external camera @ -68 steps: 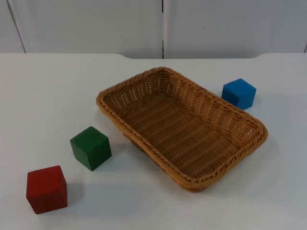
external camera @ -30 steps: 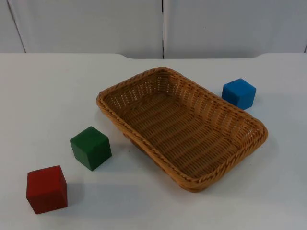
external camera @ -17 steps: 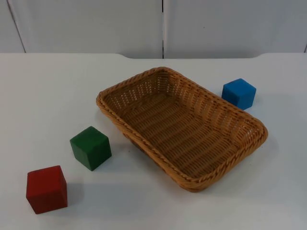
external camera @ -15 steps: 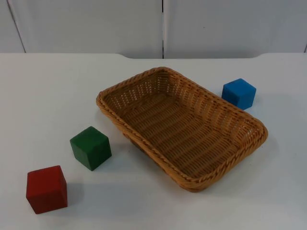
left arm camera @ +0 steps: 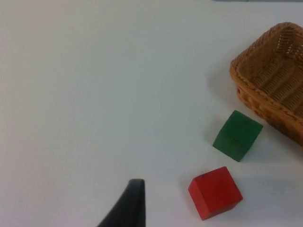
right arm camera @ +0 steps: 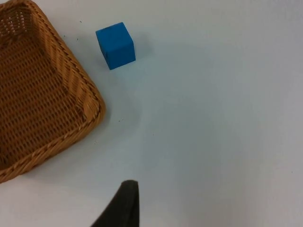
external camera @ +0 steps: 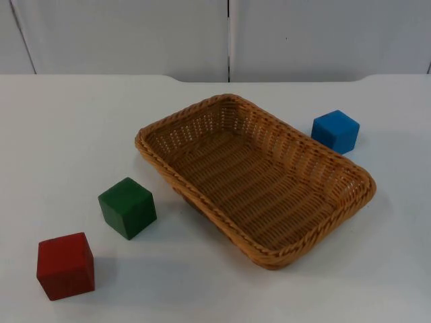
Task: Pick up one cube with each hand and place exactly two cubes into the same basket, leaving the remaining cube outside.
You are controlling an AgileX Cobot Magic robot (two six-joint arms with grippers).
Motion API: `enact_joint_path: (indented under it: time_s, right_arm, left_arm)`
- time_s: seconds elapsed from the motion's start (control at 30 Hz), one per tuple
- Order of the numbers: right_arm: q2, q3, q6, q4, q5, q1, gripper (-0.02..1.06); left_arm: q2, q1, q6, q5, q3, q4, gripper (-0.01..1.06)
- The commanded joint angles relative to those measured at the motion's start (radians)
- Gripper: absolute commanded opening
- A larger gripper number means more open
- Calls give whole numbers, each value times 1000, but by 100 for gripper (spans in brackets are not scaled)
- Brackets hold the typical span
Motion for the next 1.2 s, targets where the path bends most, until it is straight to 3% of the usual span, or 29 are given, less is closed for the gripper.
enact_joint_path:
  time_s: [0.0,0.13,0.57,1.17]
  right_arm:
    - [16,-18,-4,2,-16,-6,105]
    - [75,-77,-4,11,0,-6,105]
    - [347,-268,-63,20,-37,-4,105]
    - [728,-524,-63,20,-79,-4,105]
  left_arm:
    - [12,-4,15,-20,-11,-31,105]
    - [54,-6,65,-28,-11,-85,105]
    - [289,-6,85,-179,-21,-131,105]
    - [632,-6,209,-181,-200,-139,105]
